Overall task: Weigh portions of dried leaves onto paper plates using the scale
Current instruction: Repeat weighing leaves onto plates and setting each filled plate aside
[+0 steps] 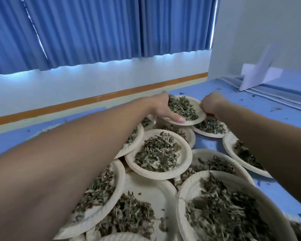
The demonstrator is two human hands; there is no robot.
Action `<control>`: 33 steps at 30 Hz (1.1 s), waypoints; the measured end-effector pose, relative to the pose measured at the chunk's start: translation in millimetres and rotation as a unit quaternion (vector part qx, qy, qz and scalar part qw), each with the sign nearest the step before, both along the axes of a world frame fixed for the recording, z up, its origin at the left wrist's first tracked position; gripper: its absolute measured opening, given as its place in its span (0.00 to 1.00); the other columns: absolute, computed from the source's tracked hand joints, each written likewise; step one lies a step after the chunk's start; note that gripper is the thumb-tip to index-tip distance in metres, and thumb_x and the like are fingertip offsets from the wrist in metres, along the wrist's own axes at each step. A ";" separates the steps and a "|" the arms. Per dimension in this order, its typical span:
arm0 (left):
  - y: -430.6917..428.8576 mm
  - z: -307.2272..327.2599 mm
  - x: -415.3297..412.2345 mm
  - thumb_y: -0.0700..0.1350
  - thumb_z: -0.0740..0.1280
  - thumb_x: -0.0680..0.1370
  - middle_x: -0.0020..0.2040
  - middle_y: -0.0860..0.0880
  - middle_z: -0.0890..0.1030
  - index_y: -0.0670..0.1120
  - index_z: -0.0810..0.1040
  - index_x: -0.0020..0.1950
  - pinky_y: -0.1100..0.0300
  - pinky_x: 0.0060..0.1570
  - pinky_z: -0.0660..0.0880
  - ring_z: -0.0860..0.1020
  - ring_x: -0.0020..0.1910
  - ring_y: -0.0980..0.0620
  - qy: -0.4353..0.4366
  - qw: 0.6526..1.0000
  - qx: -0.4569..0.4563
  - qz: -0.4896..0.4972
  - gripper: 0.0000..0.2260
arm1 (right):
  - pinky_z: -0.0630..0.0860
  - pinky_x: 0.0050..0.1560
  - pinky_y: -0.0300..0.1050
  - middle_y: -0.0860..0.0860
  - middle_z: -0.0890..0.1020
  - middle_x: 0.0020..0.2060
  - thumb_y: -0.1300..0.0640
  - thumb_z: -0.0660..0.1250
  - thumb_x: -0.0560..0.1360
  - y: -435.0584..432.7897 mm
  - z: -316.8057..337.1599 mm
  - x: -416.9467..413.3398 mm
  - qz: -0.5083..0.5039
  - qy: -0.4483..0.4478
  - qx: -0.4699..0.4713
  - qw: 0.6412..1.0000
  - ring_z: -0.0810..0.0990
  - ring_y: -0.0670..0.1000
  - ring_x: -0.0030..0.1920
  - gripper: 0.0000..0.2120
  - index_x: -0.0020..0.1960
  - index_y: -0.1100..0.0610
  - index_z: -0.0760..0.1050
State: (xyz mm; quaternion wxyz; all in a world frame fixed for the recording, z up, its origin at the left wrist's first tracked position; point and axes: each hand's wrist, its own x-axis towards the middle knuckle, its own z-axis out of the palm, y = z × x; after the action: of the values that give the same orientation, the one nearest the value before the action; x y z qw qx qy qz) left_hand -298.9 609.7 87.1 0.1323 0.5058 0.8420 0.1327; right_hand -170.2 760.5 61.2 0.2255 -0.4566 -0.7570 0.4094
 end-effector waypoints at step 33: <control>-442.8 59.4 115.6 0.42 0.69 0.78 0.51 0.43 0.84 0.44 0.84 0.48 0.51 0.53 0.72 0.80 0.51 0.42 0.218 0.968 0.048 0.111 0.05 | 0.71 0.35 0.44 0.62 0.83 0.33 0.68 0.65 0.72 -440.0 64.2 40.2 0.438 0.070 0.241 0.863 0.74 0.51 0.33 0.10 0.34 0.61 0.82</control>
State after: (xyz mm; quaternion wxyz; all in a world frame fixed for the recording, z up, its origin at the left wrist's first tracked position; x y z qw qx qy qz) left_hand -183.3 166.9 146.6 -0.0942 0.4319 0.8940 0.0729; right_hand -130.0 320.6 125.3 0.1780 0.0204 -0.9365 0.3014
